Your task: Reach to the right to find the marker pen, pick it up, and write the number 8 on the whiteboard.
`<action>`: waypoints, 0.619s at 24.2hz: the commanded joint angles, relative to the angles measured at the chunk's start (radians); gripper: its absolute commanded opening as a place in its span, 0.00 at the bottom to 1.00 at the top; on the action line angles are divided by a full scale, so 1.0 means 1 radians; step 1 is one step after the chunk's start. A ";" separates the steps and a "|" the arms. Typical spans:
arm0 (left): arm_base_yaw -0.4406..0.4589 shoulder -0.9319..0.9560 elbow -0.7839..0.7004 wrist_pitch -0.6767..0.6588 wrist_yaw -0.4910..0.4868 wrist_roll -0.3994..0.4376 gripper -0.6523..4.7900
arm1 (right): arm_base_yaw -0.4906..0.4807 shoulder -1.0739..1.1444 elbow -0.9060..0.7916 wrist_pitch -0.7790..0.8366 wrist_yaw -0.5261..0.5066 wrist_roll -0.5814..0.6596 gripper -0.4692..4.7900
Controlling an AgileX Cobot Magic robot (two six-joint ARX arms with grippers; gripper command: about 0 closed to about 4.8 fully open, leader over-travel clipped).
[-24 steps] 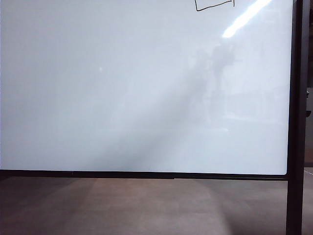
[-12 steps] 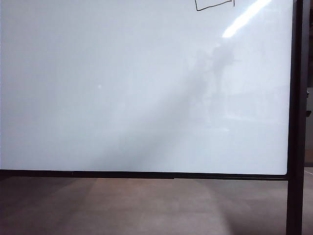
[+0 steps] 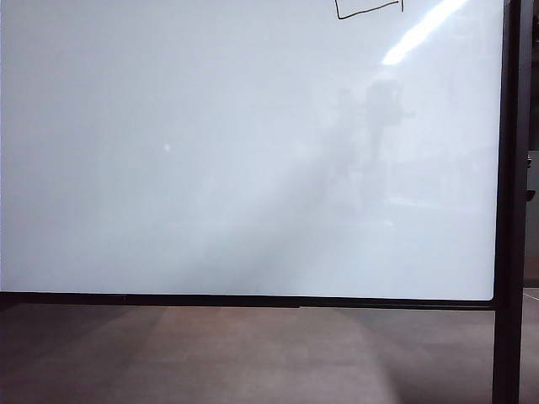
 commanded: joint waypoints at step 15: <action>0.000 0.001 0.001 0.407 -0.068 0.314 0.11 | 0.000 0.000 -0.558 0.833 -0.122 0.009 0.08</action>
